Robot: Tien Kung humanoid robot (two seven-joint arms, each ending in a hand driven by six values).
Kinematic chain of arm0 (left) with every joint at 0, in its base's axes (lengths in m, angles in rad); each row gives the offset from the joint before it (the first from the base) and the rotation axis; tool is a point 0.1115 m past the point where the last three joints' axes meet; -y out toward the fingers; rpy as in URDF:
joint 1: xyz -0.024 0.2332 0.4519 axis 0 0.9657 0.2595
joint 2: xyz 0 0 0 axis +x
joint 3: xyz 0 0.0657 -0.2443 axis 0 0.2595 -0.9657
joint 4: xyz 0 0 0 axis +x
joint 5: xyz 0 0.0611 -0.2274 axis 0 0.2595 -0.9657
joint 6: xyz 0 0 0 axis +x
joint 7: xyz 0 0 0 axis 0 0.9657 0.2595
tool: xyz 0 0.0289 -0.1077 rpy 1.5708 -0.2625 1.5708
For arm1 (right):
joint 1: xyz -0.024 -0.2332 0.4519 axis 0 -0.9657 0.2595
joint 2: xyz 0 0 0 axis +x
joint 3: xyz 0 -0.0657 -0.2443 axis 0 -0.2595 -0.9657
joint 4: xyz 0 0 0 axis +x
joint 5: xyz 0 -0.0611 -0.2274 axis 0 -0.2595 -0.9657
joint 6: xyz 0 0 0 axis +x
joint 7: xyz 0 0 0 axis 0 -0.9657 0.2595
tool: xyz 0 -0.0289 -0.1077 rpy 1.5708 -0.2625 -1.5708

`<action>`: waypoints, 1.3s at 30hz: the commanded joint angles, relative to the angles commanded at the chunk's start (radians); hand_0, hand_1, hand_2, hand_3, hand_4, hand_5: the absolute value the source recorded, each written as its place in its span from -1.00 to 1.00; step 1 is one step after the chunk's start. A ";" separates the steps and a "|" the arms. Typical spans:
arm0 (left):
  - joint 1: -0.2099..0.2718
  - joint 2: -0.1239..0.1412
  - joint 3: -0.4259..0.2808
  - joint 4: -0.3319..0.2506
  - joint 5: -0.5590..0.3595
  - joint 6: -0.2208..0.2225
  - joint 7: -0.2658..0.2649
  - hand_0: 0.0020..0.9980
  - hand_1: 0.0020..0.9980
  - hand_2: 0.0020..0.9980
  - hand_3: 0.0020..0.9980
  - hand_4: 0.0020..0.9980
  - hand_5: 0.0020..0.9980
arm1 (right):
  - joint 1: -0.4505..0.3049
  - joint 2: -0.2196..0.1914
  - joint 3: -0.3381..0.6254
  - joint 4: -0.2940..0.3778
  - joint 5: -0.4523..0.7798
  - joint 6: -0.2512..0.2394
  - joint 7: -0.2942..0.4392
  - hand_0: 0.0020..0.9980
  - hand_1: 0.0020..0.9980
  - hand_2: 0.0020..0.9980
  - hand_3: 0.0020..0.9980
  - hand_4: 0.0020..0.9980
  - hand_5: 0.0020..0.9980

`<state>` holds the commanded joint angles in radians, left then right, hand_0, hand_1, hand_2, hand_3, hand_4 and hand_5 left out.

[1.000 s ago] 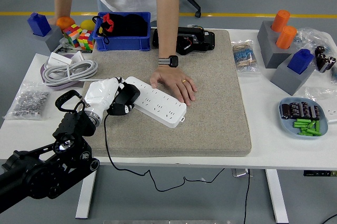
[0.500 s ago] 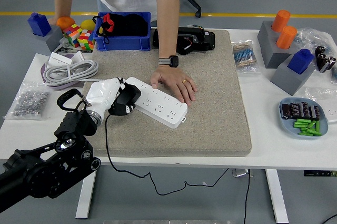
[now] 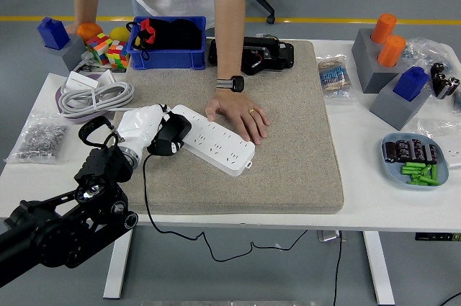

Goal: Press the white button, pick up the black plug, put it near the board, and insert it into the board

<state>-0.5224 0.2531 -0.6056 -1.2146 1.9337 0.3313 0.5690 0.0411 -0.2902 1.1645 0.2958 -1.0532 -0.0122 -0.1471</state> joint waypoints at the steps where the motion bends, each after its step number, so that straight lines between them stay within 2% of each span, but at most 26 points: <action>1: 0.000 0.000 0.000 -0.001 0.001 0.000 0.001 -0.51 -0.47 -0.47 0.14 0.37 -1.00 | 0.000 0.000 0.000 0.000 0.000 0.000 0.000 0.26 0.26 0.23 0.19 0.34 -0.11; 12: 0.005 0.002 -0.004 -0.031 -0.003 -0.017 0.024 -0.52 -0.48 -0.48 0.14 0.37 -1.00 | -0.001 0.001 0.000 0.001 0.000 0.000 0.000 0.26 0.26 0.23 0.19 0.34 -0.12; 24: 0.000 0.001 0.004 -0.007 -0.006 -0.020 0.028 -0.53 -0.50 -0.49 0.14 0.36 -1.00 | 0.000 0.001 0.001 0.001 -0.001 0.000 0.000 0.26 0.26 0.23 0.19 0.34 -0.12; 39: -0.012 -0.005 0.016 -0.014 -0.001 -0.028 0.042 -0.54 -0.51 -0.50 0.14 0.36 -1.00 | 0.002 -0.002 -0.008 0.001 0.002 0.000 0.000 0.26 0.26 0.23 0.19 0.34 -0.11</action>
<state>-0.5339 0.2485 -0.5897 -1.2288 1.9325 0.3029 0.6112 0.0427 -0.2922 1.1566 0.2967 -1.0509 -0.0124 -0.1472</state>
